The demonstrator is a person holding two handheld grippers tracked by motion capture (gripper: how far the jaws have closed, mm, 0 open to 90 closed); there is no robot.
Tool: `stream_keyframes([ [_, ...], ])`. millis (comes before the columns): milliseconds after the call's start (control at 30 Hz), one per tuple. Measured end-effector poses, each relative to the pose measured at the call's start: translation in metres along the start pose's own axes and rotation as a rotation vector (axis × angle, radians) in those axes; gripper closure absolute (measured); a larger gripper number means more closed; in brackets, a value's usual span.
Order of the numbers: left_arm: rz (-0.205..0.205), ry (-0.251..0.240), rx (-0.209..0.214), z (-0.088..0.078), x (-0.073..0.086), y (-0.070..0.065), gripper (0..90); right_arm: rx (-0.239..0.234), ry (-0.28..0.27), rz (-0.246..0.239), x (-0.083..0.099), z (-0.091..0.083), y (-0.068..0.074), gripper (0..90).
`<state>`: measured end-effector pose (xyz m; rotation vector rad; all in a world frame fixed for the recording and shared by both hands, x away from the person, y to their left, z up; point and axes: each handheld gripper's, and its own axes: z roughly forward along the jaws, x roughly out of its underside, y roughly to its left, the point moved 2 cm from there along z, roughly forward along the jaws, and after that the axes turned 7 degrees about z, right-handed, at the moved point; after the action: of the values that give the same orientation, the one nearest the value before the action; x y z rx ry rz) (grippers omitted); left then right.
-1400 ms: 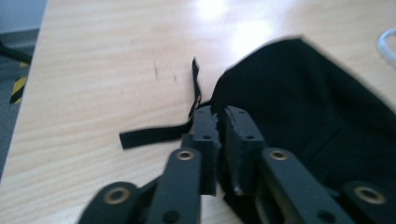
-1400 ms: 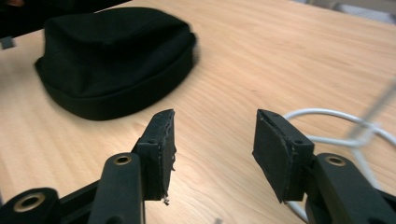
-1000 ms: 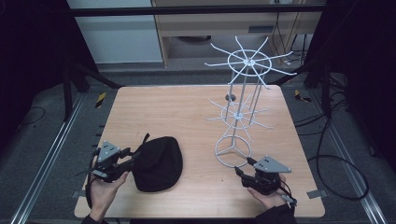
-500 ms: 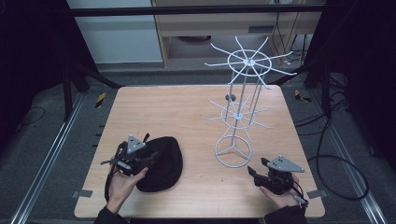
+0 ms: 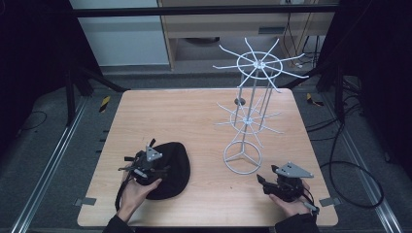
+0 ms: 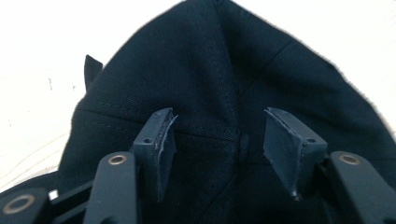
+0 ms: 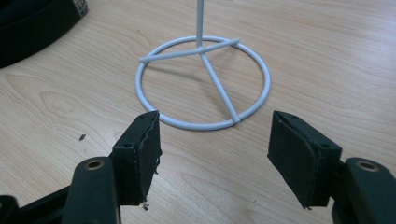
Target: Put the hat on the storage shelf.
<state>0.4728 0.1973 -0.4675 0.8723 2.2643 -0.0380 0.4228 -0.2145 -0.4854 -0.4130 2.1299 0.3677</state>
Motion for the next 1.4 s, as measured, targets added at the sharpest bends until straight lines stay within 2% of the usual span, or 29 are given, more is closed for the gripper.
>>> stream_keyframes([
  [100, 0.009, 0.011, -0.007, 0.004, 0.001, -0.001, 42.0, -0.001, -0.002, -0.003, 0.0, 0.0, 0.0, 34.4],
  [200, 0.024, 0.05, -0.023, 0.012, 0.003, -0.002, 43.1, 0.002, 0.0, -0.004, 0.0, 0.001, -0.001, 34.1],
  [300, 0.024, 0.091, -0.026, 0.02, 0.007, -0.001, 51.8, 0.003, 0.003, -0.004, 0.0, 0.001, -0.001, 34.0],
  [500, -0.003, 0.125, 0.016, 0.028, 0.009, 0.002, 70.2, 0.002, -0.002, -0.006, 0.0, 0.001, -0.002, 34.0],
  [533, -0.017, 0.124, 0.041, 0.028, 0.009, 0.003, 73.6, 0.003, -0.002, -0.008, 0.0, 0.001, -0.002, 34.0],
  [567, -0.022, 0.125, 0.048, 0.029, 0.009, 0.003, 76.6, 0.003, -0.002, -0.008, 0.0, 0.001, -0.002, 34.0],
  [767, -0.039, 0.104, 0.072, 0.028, 0.01, 0.004, 80.1, 0.002, 0.001, 0.001, 0.0, 0.001, -0.003, 34.1],
  [833, -0.054, 0.073, 0.093, 0.023, 0.008, 0.006, 80.4, 0.0, -0.004, 0.005, 0.0, 0.001, -0.003, 34.0],
  [867, -0.063, 0.029, 0.102, 0.016, 0.006, 0.007, 80.5, -0.004, -0.005, 0.014, 0.0, 0.001, -0.003, 34.0],
  [900, -0.063, 0.029, 0.102, 0.016, 0.006, 0.007, 80.5, -0.004, -0.005, 0.014, 0.0, 0.001, -0.003, 34.0],
  [933, -0.069, -0.016, 0.108, 0.006, 0.004, 0.008, 80.5, -0.002, -0.005, 0.018, 0.0, 0.0, -0.004, 34.0],
  [1000, -0.08, -0.074, 0.112, -0.005, 0.002, 0.009, 80.6, 0.0, -0.012, 0.014, 0.0, 0.0, -0.005, 33.8],
  [1033, -0.08, -0.074, 0.112, -0.005, 0.002, 0.009, 80.6, 0.0, -0.012, 0.014, 0.0, 0.0, -0.005, 33.8],
  [1067, -0.087, -0.131, 0.11, -0.017, 0.001, 0.011, 80.6, 0.002, -0.019, 0.017, 0.0, -0.001, -0.006, 33.5],
  [1133, -0.086, -0.18, 0.103, -0.028, -0.001, 0.013, 80.6, 0.001, -0.019, 0.028, 0.0, -0.001, -0.006, 33.4],
  [1167, -0.086, -0.18, 0.103, -0.028, -0.001, 0.013, 80.6, 0.0, -0.02, 0.03, 0.0, -0.001, -0.006, 33.4],
  [1233, -0.089, -0.251, 0.097, -0.043, -0.004, 0.015, 80.7, 0.008, -0.023, 0.022, 0.0, -0.001, -0.007, 33.2],
  [1267, -0.089, -0.251, 0.097, -0.043, -0.004, 0.015, 80.7, 0.009, -0.024, 0.022, 0.0, -0.001, -0.007, 33.2],
  [1367, -0.099, -0.321, 0.102, -0.057, -0.007, 0.016, 80.7, 0.01, -0.025, 0.027, 0.0, -0.002, -0.008, 33.1],
  [1400, -0.1, -0.362, 0.101, -0.066, -0.009, 0.016, 80.7, 0.01, -0.026, 0.027, 0.0, -0.002, -0.008, 33.0],
])
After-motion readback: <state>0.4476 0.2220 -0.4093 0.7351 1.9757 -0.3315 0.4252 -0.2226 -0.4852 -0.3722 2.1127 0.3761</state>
